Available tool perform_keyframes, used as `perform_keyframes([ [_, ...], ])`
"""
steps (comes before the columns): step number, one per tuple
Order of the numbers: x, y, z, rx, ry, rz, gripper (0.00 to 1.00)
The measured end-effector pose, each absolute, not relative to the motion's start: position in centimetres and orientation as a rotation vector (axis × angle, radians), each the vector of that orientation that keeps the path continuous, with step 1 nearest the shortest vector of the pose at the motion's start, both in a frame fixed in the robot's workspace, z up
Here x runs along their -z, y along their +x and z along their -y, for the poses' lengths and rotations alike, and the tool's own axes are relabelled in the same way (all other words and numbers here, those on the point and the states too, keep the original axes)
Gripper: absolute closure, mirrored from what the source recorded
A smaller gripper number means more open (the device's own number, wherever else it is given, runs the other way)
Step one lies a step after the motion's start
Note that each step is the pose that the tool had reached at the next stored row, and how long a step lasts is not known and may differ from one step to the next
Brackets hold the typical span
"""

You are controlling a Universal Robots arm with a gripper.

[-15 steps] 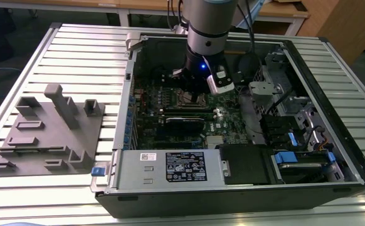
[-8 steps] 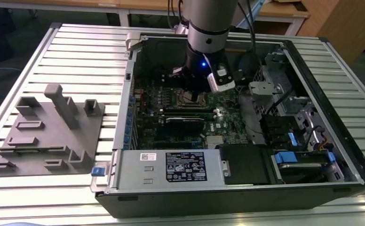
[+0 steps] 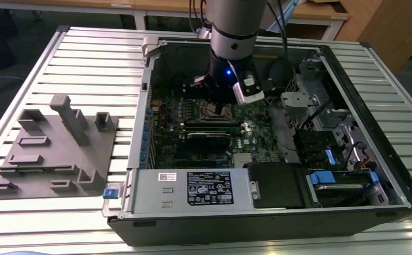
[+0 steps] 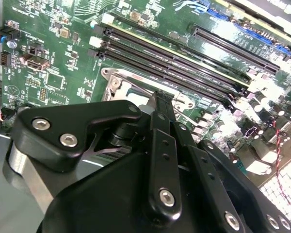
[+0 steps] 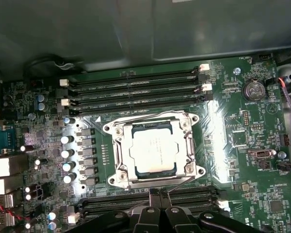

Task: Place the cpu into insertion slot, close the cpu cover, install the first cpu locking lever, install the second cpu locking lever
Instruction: 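Install the second cpu locking lever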

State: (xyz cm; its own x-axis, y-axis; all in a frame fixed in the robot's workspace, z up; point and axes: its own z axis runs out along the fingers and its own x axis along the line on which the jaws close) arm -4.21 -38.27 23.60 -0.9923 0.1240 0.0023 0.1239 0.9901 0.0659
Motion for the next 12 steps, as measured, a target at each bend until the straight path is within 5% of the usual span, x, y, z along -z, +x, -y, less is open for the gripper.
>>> perform_keyframes([
  [12,-23.03,-5.23,38.28,-0.103,0.195,-3.132,0.89],
])
